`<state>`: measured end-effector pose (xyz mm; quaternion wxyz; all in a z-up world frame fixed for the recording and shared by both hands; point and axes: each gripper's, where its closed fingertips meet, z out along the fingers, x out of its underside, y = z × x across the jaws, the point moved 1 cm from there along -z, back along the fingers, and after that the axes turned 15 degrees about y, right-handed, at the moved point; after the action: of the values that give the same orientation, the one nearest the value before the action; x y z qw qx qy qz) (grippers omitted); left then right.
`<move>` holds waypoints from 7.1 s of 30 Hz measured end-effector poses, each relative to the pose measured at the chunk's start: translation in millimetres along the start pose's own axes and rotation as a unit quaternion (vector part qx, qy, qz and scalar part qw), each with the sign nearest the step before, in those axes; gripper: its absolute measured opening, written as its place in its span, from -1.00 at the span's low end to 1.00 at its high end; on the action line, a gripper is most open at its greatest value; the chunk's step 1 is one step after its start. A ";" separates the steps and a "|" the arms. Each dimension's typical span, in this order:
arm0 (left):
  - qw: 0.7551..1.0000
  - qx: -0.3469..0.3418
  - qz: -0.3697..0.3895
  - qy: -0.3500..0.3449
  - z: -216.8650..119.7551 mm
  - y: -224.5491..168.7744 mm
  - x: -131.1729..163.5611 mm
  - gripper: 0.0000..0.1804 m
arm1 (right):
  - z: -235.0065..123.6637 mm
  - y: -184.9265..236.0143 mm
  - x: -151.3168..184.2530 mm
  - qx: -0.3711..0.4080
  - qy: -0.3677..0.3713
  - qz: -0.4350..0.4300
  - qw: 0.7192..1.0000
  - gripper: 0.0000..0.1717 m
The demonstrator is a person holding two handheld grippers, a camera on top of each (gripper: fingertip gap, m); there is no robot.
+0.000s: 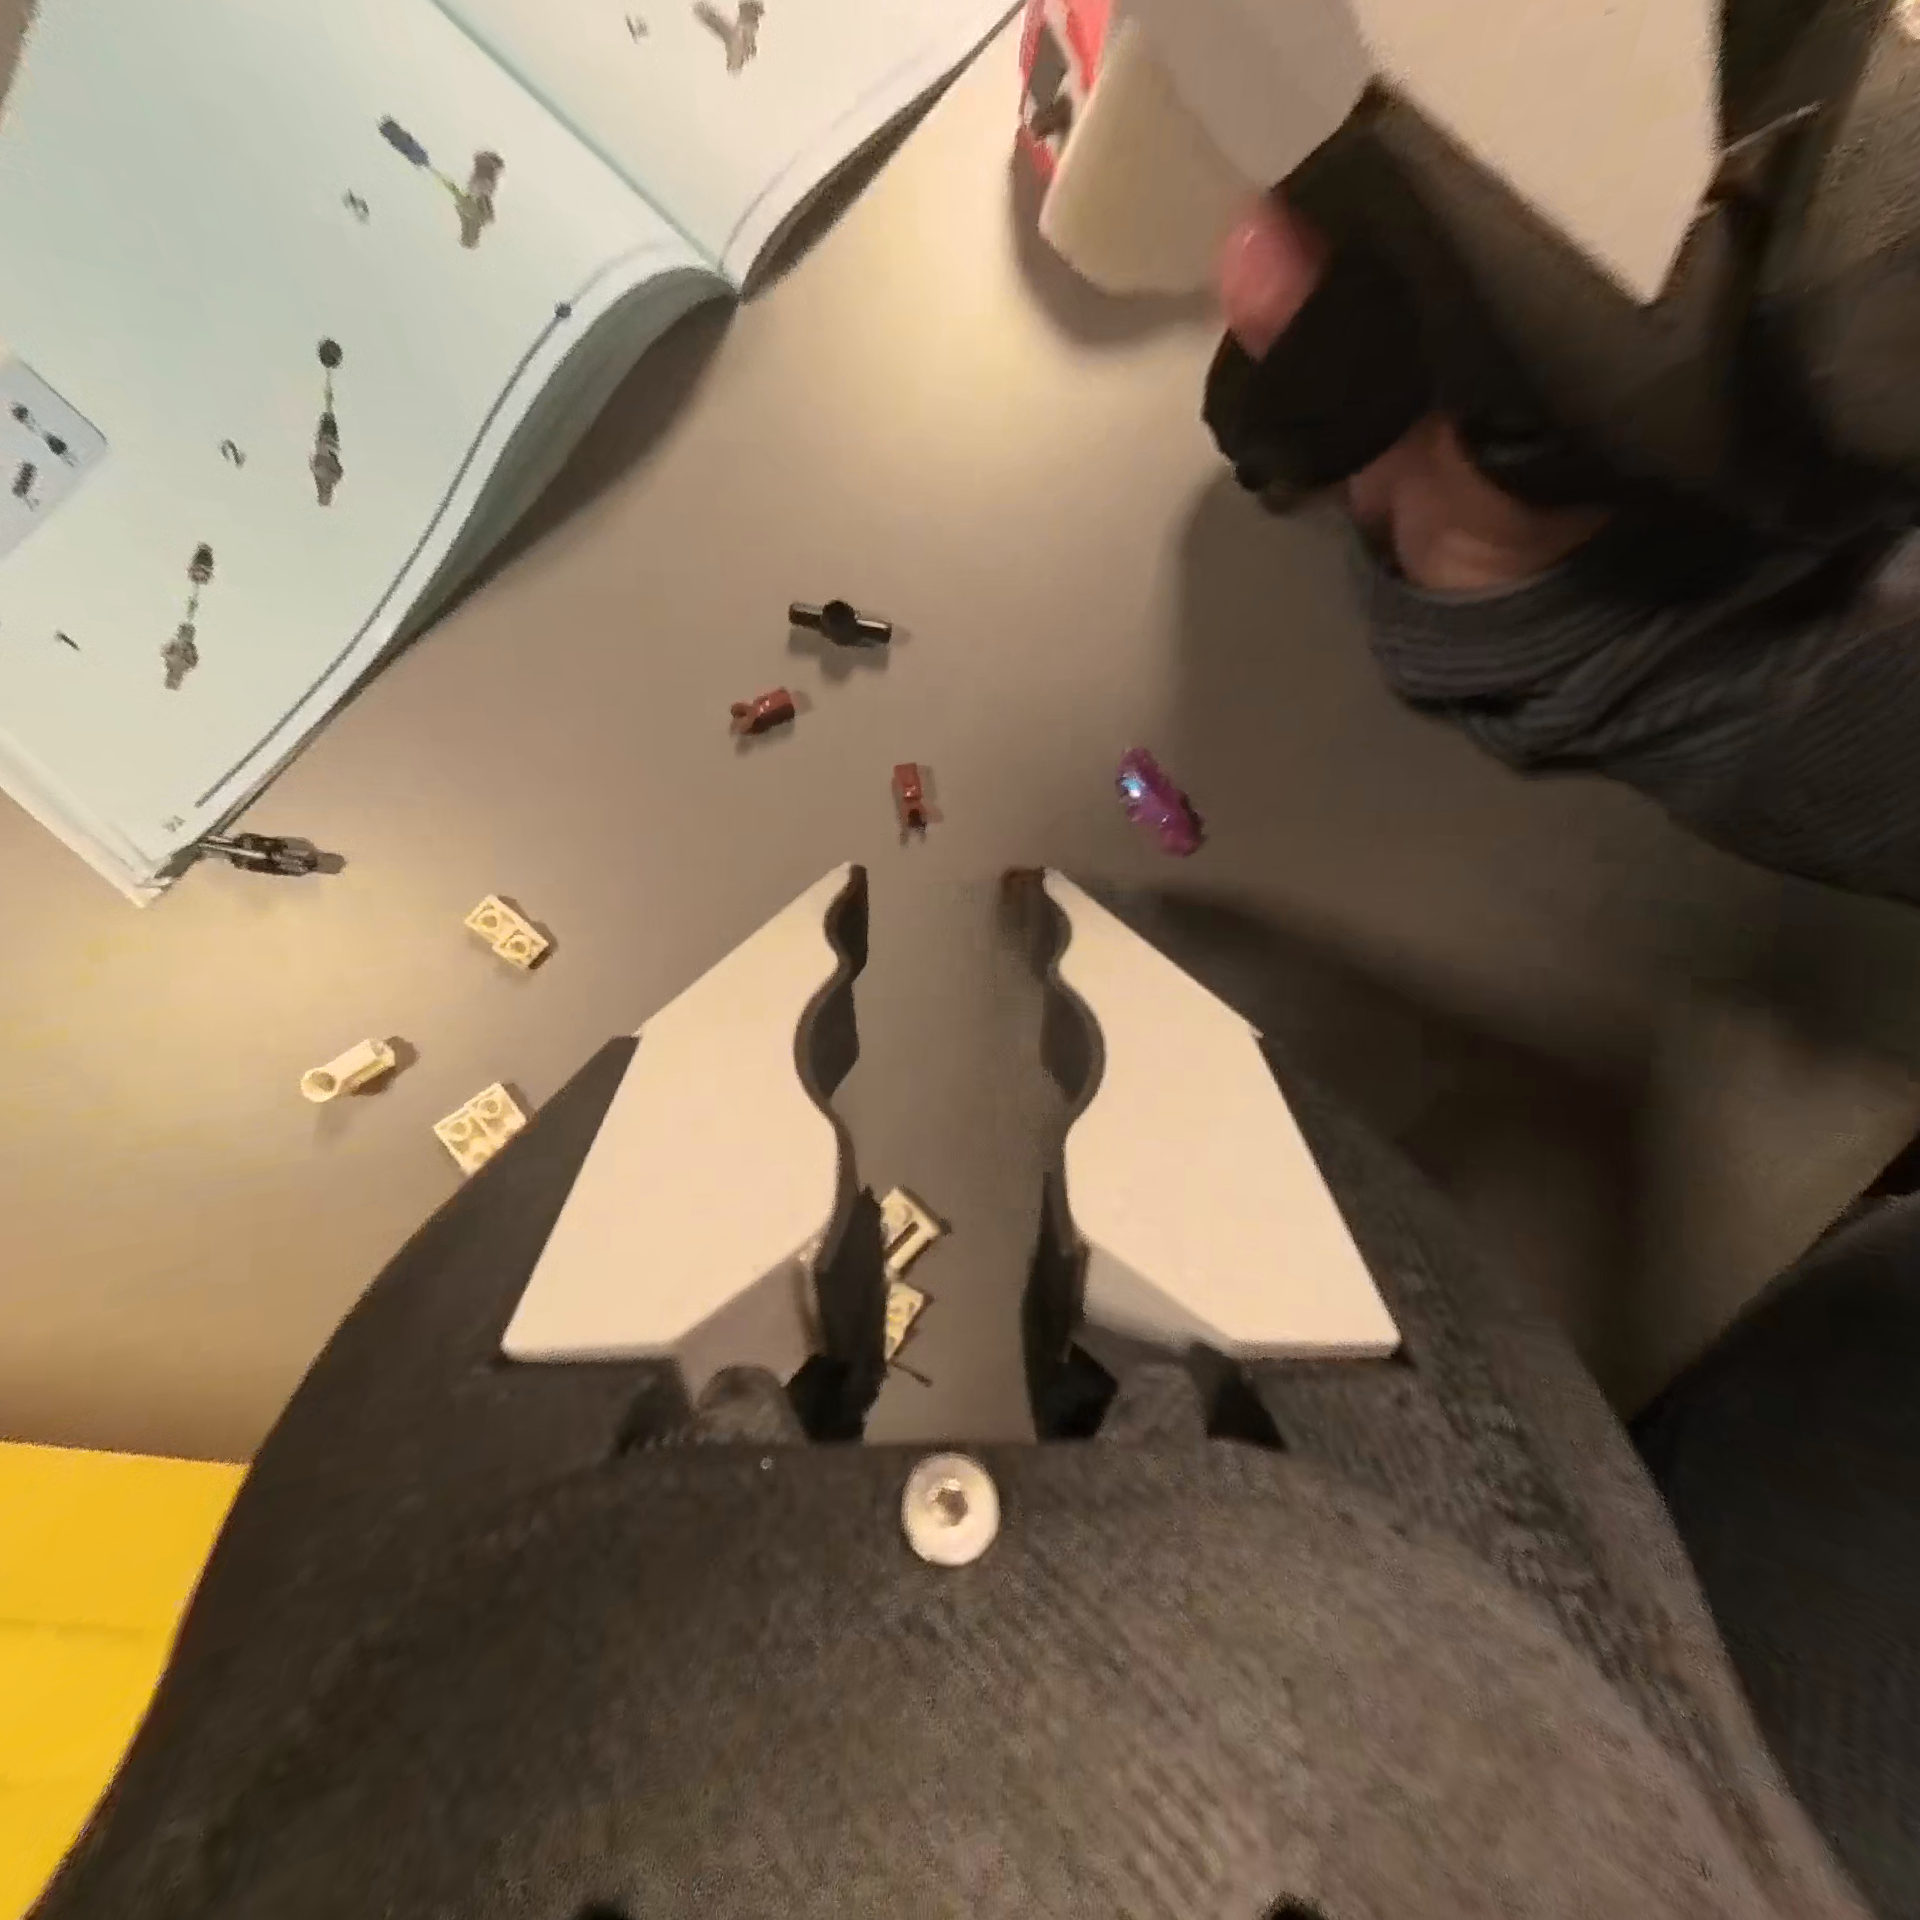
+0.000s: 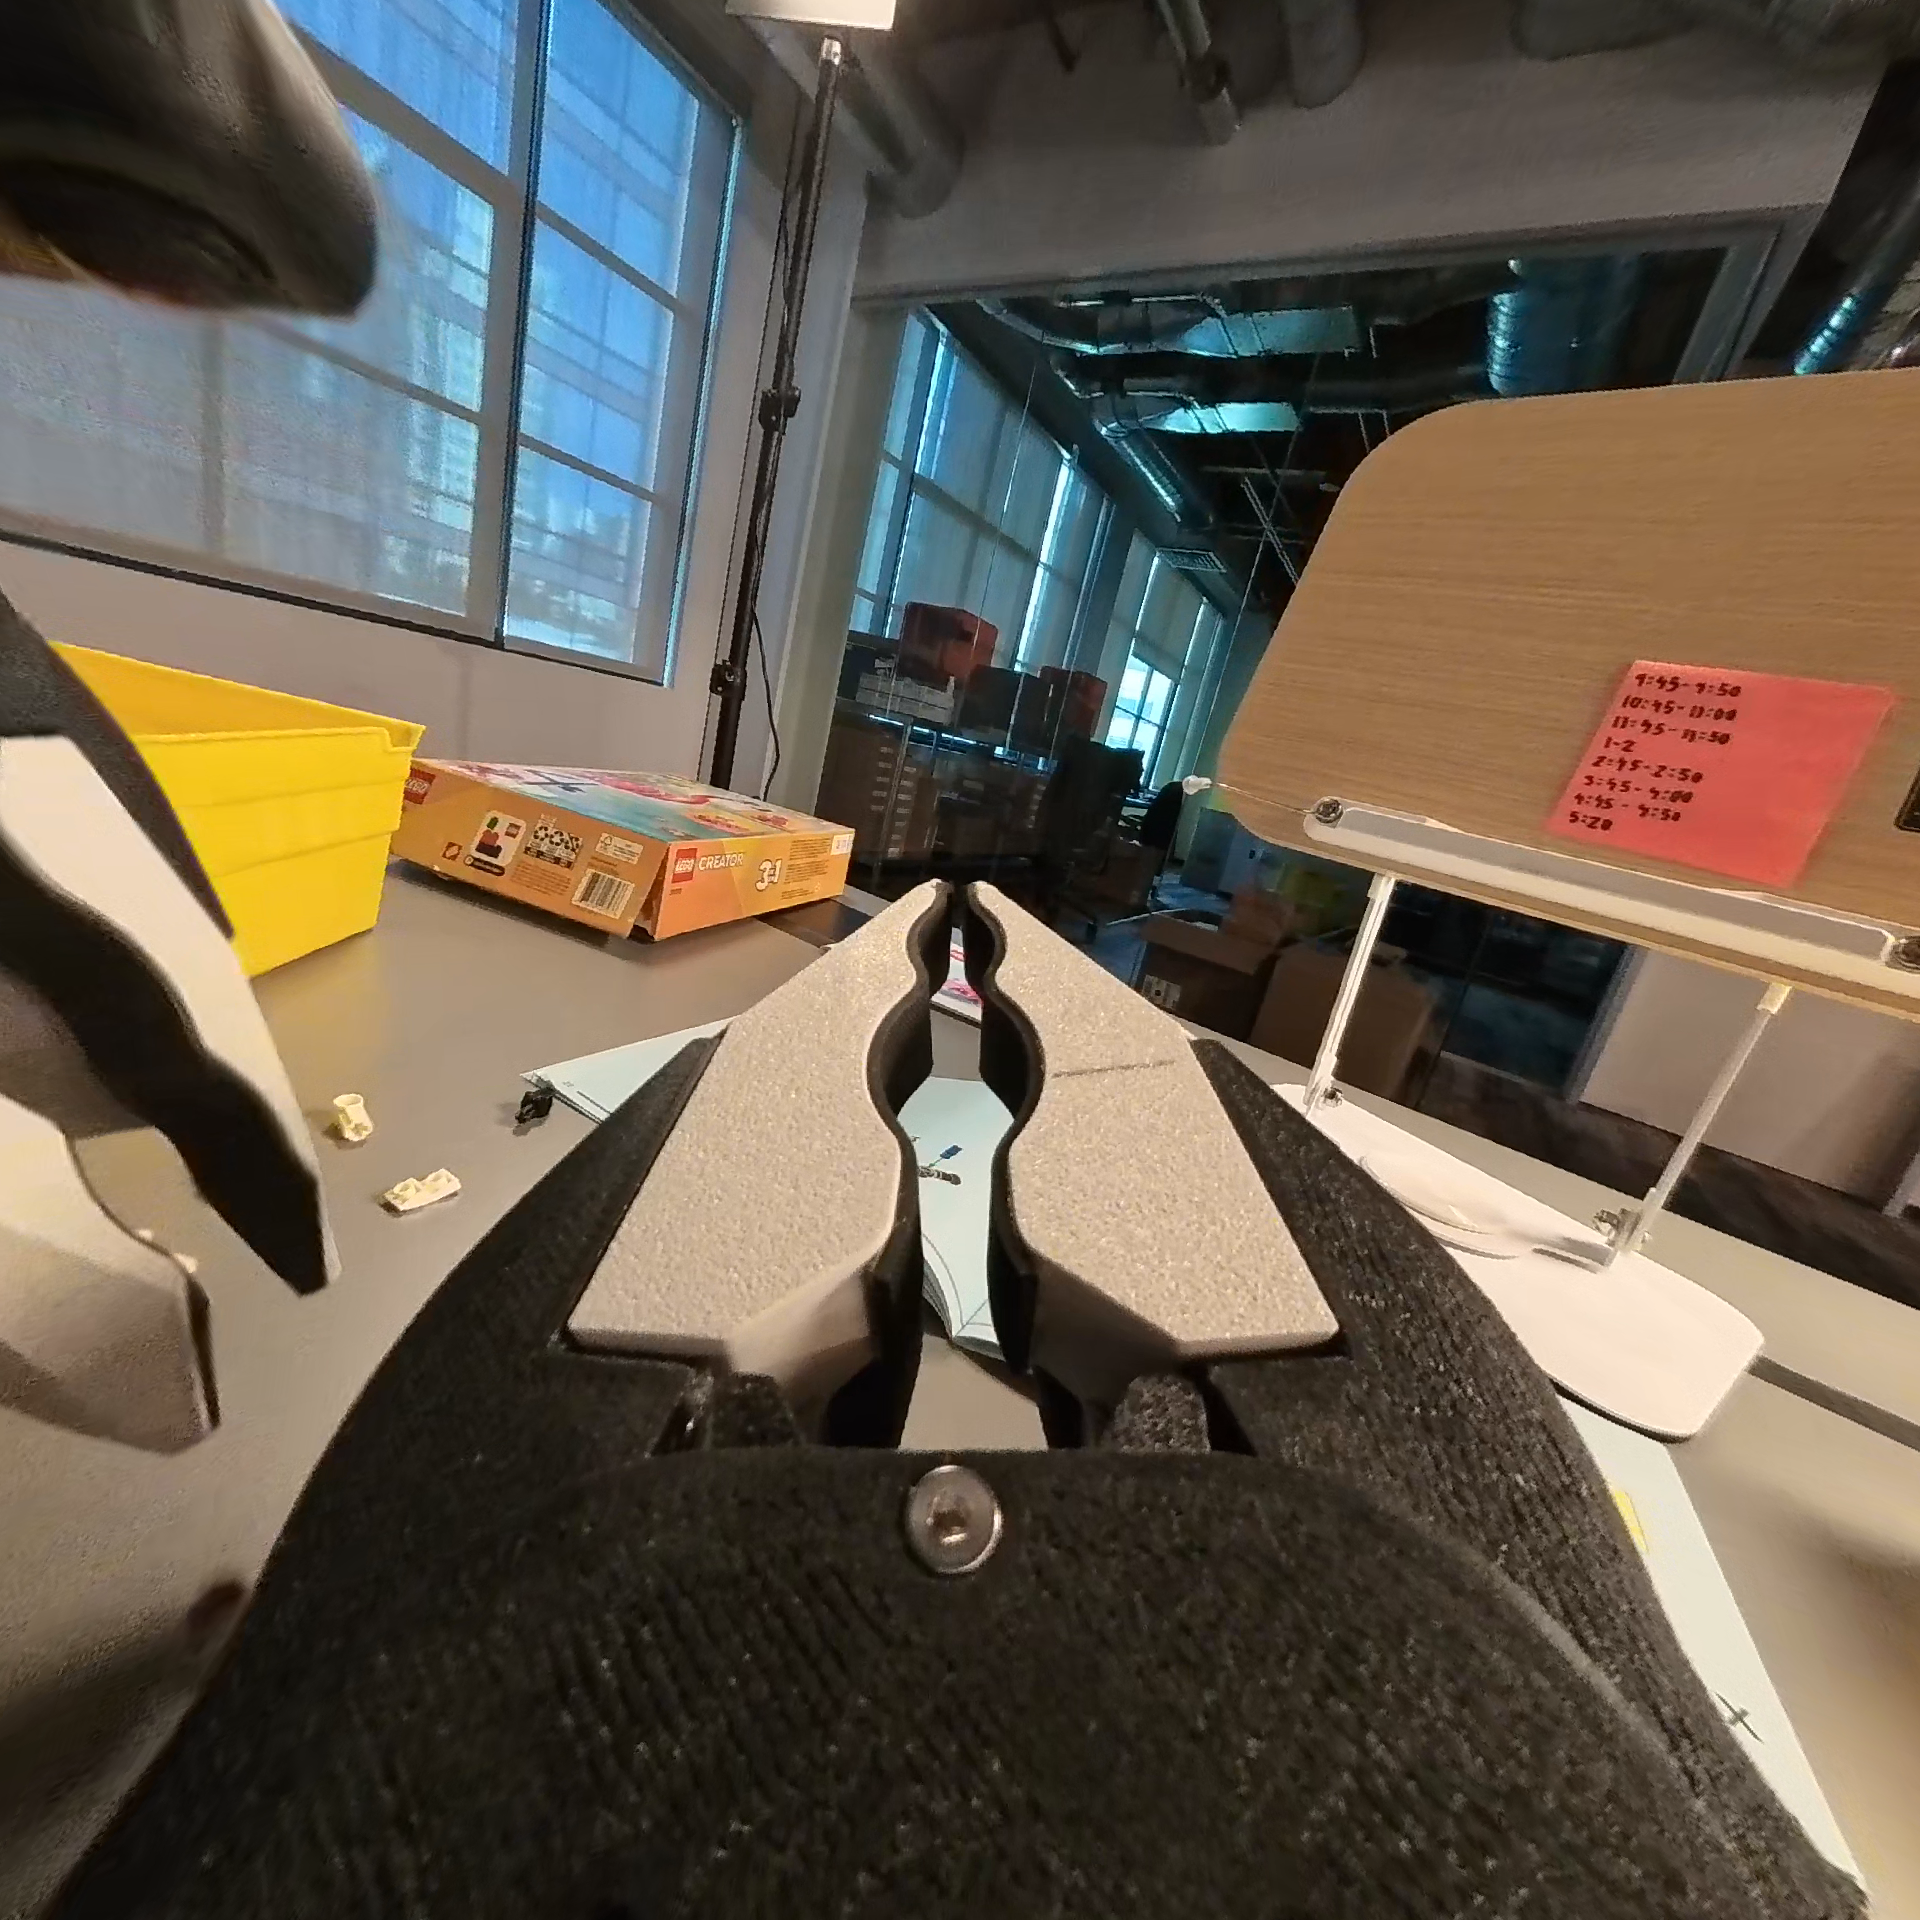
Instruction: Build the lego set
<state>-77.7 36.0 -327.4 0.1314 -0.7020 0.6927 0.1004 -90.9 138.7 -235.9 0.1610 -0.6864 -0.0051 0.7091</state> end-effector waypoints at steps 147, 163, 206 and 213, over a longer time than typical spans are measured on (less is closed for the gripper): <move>0.965 0.132 -0.042 0.222 -50.2 92.8 201.6 -0.68 | -3.4 -40.9 17.4 0.119 0.057 -0.117 0.984 -0.94; 0.949 0.131 0.261 0.116 -41.9 70.6 176.2 -0.93 | 2.5 -30.7 23.6 0.091 0.072 -0.124 0.985 -0.94; 0.995 0.009 0.087 0.057 -37.4 31.8 -11.4 -0.94 | -5.0 -27.1 9.4 0.086 0.030 -0.118 0.989 -0.98; 0.994 0.014 0.048 0.097 19.9 25.4 -6.9 -0.94 | -7.6 -31.4 7.6 0.087 0.026 -0.099 0.991 -0.98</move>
<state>-102.4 48.8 -345.1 0.0681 -0.6726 0.7363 0.0280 -76.6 168.6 -236.5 0.2896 -0.6842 -0.0077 0.6693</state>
